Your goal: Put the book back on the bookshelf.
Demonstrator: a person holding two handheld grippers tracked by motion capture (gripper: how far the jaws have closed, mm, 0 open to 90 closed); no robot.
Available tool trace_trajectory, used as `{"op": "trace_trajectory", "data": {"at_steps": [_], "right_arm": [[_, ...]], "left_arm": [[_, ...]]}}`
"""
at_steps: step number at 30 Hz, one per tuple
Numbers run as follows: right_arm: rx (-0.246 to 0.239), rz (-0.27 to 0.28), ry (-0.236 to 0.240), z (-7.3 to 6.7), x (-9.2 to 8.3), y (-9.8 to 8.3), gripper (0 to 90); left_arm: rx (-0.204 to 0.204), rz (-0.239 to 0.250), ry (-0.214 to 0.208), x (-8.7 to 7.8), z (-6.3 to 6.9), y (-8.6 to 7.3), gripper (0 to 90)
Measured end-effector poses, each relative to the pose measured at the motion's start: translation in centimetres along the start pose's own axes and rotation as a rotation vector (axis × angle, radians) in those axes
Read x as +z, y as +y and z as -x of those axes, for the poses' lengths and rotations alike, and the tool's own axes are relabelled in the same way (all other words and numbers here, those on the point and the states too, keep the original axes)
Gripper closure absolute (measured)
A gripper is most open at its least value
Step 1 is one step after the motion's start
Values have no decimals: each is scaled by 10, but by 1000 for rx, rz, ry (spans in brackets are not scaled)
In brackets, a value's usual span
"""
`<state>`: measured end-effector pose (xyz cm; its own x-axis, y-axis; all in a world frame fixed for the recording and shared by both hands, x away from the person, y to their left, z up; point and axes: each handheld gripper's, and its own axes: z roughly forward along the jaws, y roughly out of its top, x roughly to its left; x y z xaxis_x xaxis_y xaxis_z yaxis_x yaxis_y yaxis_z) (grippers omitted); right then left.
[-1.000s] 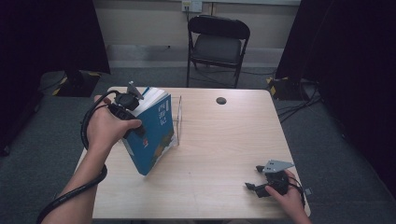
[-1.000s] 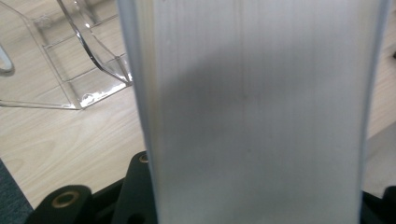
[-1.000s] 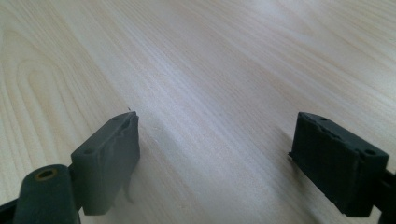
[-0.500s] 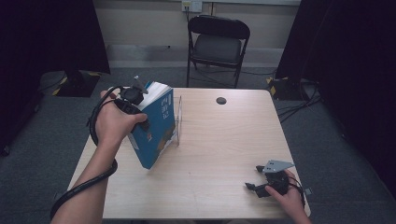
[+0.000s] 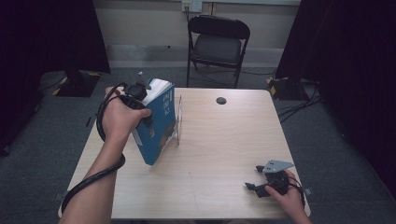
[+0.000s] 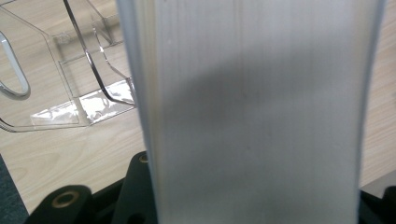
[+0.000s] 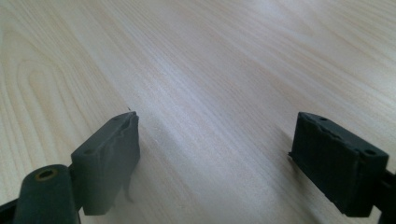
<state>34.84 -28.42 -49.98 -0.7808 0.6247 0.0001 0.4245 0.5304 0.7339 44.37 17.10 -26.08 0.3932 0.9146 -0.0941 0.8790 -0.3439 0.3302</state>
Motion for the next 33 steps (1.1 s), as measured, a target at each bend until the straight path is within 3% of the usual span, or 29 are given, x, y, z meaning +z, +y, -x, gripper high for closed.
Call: {"op": "trace_trajectory", "data": {"at_steps": [8, 11, 19, 24, 29, 33], "right_arm": [[-2, 2, 0, 0, 0, 0, 146], [-3, 2, -1, 0, 0, 0, 146], [-2, 2, 0, 0, 0, 0, 146], [-4, 2, -1, 0, 0, 0, 146], [-3, 2, -1, 0, 0, 0, 146], [-4, 2, -1, 0, 0, 0, 147]], "left_arm": [[-14, 8, 4, 3, 1, 7, 619], [1, 3, 8, 7, 1, 11, 620], [-32, 7, 8, 14, 1, 15, 619], [-27, 3, 20, 18, 3, 20, 619], [-54, 12, 19, 24, 1, 23, 619], [-53, 11, 23, 27, 2, 26, 619]]}}
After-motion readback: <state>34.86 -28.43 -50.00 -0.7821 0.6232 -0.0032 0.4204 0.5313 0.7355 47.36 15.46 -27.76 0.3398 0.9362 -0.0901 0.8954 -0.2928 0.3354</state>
